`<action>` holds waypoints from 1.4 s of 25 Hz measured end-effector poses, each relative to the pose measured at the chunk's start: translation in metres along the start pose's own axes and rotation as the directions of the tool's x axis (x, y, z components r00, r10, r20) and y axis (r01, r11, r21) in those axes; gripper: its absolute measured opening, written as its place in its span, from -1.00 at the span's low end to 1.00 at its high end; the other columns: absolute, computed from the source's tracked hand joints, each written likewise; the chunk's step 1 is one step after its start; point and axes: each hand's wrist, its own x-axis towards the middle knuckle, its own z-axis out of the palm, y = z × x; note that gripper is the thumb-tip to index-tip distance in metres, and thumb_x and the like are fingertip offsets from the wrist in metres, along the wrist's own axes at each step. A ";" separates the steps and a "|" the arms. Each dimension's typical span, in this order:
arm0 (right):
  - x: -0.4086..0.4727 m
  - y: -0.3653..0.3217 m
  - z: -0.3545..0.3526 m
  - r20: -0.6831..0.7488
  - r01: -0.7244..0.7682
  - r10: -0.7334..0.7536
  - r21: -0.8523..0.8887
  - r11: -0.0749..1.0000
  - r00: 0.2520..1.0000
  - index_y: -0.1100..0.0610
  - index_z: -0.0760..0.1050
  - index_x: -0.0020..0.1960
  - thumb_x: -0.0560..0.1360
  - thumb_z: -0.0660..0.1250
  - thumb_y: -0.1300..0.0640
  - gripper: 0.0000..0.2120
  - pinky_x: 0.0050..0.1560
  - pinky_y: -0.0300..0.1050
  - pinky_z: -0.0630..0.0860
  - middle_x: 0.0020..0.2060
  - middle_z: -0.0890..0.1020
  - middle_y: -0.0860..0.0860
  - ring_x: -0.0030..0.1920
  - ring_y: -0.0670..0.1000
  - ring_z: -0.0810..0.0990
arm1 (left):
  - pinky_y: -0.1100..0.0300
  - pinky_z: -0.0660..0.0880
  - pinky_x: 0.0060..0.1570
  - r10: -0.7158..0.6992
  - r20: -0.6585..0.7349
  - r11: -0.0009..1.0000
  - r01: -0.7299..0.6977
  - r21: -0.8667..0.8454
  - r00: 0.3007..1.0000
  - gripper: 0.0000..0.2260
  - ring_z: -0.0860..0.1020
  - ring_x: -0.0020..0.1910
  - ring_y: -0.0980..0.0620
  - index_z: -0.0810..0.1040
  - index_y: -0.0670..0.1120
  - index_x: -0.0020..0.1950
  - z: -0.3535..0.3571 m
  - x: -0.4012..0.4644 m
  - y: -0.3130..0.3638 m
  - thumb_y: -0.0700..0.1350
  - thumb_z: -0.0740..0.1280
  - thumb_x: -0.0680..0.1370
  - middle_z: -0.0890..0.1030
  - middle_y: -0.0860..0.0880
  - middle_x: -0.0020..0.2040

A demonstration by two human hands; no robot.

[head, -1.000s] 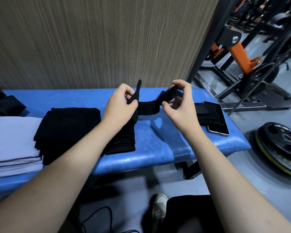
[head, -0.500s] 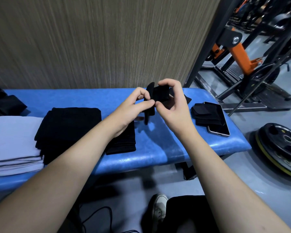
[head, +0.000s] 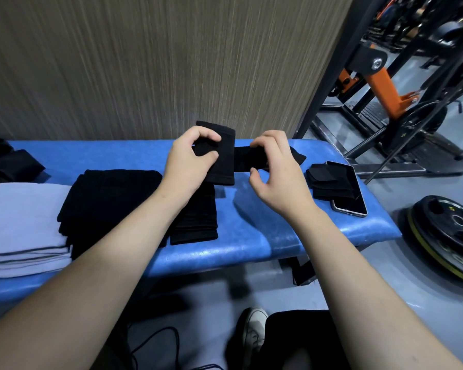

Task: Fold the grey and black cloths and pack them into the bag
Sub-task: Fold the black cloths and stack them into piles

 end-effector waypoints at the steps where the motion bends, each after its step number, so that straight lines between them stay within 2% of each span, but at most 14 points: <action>1: 0.001 0.000 0.001 0.015 0.016 -0.016 -0.055 0.998 1.000 0.15 0.40 0.26 0.44 0.34 0.27 -0.61 -0.05 -0.02 0.56 0.22 0.38 -0.03 0.06 -0.04 0.49 | 0.01 0.58 0.11 0.012 0.001 1.000 -0.013 0.016 1.000 -0.69 0.58 0.02 0.18 0.58 0.10 0.03 0.000 -0.002 0.000 -0.29 0.43 0.46 0.60 0.32 -0.05; 4: 0.002 -0.008 0.007 0.052 0.046 -0.045 -0.020 0.999 0.998 0.11 0.35 0.38 0.43 0.36 0.27 -0.46 0.02 -0.06 0.54 0.23 0.40 -0.04 0.03 -0.12 0.45 | -0.06 0.63 0.01 0.011 0.041 0.999 -0.009 -0.037 0.999 -0.48 0.65 -0.05 0.08 0.47 0.22 0.24 0.002 -0.007 0.002 -0.28 0.47 0.44 0.61 0.14 0.10; 7: 0.002 -0.013 0.013 0.068 -0.006 0.000 0.078 0.997 0.998 0.10 0.30 0.43 0.43 0.39 0.31 -0.38 0.15 -0.07 0.50 0.22 0.44 -0.06 0.06 -0.13 0.44 | -0.08 0.62 0.06 -0.020 0.121 0.996 0.031 -0.088 0.992 -0.37 0.67 -0.03 0.03 0.35 0.27 0.36 0.007 -0.009 0.004 -0.26 0.46 0.47 0.65 0.01 0.07; 9: 0.001 -0.011 0.016 0.068 -0.022 0.014 0.116 0.993 0.998 0.10 0.30 0.44 0.42 0.42 0.31 -0.36 0.23 0.02 0.49 0.23 0.48 -0.04 0.16 -0.02 0.50 | -0.12 0.58 0.14 -0.052 0.164 0.988 0.075 -0.135 0.985 -0.48 0.67 0.00 0.00 0.36 0.18 0.38 0.011 -0.011 0.004 -0.23 0.39 0.52 0.68 0.01 0.04; 11: 0.000 -0.009 0.014 0.058 -0.040 0.033 0.115 0.993 0.998 0.08 0.31 0.43 0.42 0.46 0.28 -0.36 0.26 0.05 0.48 0.24 0.49 -0.08 0.20 0.02 0.50 | -0.20 0.52 0.22 -0.101 0.168 0.979 0.128 -0.159 0.981 -0.63 0.66 0.03 -0.09 0.42 0.18 0.32 0.013 -0.010 0.004 -0.09 0.31 0.54 0.70 0.02 0.00; 13: 0.000 -0.008 0.011 0.051 -0.046 0.042 0.097 0.994 0.998 0.06 0.34 0.40 0.42 0.50 0.25 -0.38 0.23 0.01 0.49 0.20 0.50 -0.17 0.14 -0.01 0.49 | -0.20 0.54 0.19 -0.129 0.189 0.970 0.163 -0.179 0.973 -0.70 0.66 0.04 -0.14 0.48 0.16 0.28 0.012 -0.010 0.005 0.05 0.30 0.54 0.71 0.01 -0.04; 14: 0.000 -0.009 0.010 0.050 -0.041 0.036 0.095 0.995 0.998 0.07 0.37 0.39 0.41 0.51 0.25 -0.39 0.21 -0.02 0.48 0.19 0.51 -0.18 0.11 -0.03 0.47 | -0.14 0.57 0.13 -0.123 0.208 0.969 0.163 -0.187 0.970 -0.70 0.67 0.02 -0.09 0.47 0.12 0.29 0.011 -0.010 0.005 0.04 0.32 0.55 0.72 0.01 -0.05; 16: 0.001 -0.011 0.011 0.061 -0.029 0.023 0.105 0.994 0.998 0.09 0.39 0.39 0.39 0.54 0.25 -0.37 0.19 -0.04 0.47 0.21 0.53 -0.15 0.08 -0.04 0.46 | 0.01 0.56 0.00 -0.101 0.240 0.971 0.148 -0.186 0.965 -0.67 0.67 -0.06 0.00 0.44 0.06 0.32 0.012 -0.012 0.005 -0.13 0.36 0.58 0.72 -0.01 -0.05; 19: 0.001 -0.007 0.016 0.039 0.007 -0.013 0.147 0.989 0.999 0.16 0.42 0.36 0.38 0.56 0.21 -0.39 0.23 -0.11 0.47 0.27 0.46 -0.02 0.16 -0.05 0.45 | -0.10 0.58 0.09 -0.081 0.250 0.977 0.126 -0.169 0.965 -0.59 0.68 -0.04 -0.06 0.43 0.08 0.34 0.010 -0.013 0.003 -0.30 0.31 0.57 0.71 -0.04 -0.03; 23: -0.002 0.007 0.019 0.011 -0.038 0.037 0.084 0.996 0.999 0.02 0.45 0.32 0.45 0.44 0.05 -0.54 0.31 0.07 0.47 0.35 0.34 0.06 0.33 0.06 0.41 | -0.05 0.58 -0.01 -0.067 0.225 0.979 0.107 -0.172 0.972 -0.57 0.64 -0.10 -0.02 0.48 0.11 0.28 0.004 -0.012 0.004 -0.36 0.27 0.56 0.69 -0.06 -0.02; 26: -0.002 0.012 0.019 0.104 -0.092 0.089 0.024 0.995 0.991 -0.08 0.42 0.35 0.38 0.47 -0.05 -0.44 0.34 0.11 0.44 0.43 0.29 0.04 0.39 0.04 0.35 | 0.11 0.52 -0.20 -0.088 0.191 0.984 0.115 -0.137 0.978 -0.60 0.61 -0.14 0.05 0.54 0.18 0.16 0.001 -0.012 0.003 -0.32 0.26 0.55 0.67 -0.04 0.05; 28: -0.002 0.010 0.018 0.201 -0.134 0.120 0.058 0.989 0.972 -0.11 0.35 0.40 0.31 0.53 -0.13 -0.29 0.40 0.13 0.39 0.48 0.22 0.01 0.46 0.00 0.29 | 0.09 0.51 -0.14 -0.110 0.175 0.982 0.135 -0.134 0.978 -0.64 0.62 -0.02 0.03 0.57 0.19 0.11 -0.001 -0.010 0.000 -0.28 0.26 0.55 0.65 0.00 0.10; 31: 0.000 0.004 0.020 0.286 -0.139 0.126 0.026 0.990 0.950 -0.07 0.26 0.47 0.25 0.60 -0.13 -0.11 0.44 0.11 0.32 0.56 0.11 -0.03 0.51 0.02 0.24 | -0.12 0.53 0.20 -0.127 0.170 0.983 0.147 -0.107 0.977 -0.69 0.56 0.24 -0.02 0.60 0.21 0.07 -0.010 -0.008 -0.005 -0.18 0.26 0.51 0.62 0.10 0.16; 35: 0.002 -0.006 0.026 0.326 -0.085 0.058 0.070 0.994 0.944 0.06 0.26 0.47 0.26 0.63 -0.04 -0.11 0.50 -0.07 0.22 0.54 0.15 0.02 0.55 -0.05 0.14 | -0.13 0.52 0.24 -0.148 0.187 0.987 0.156 -0.029 0.971 -0.68 0.57 0.23 -0.02 0.62 0.21 0.06 -0.028 -0.011 -0.004 -0.17 0.23 0.51 0.63 0.07 0.14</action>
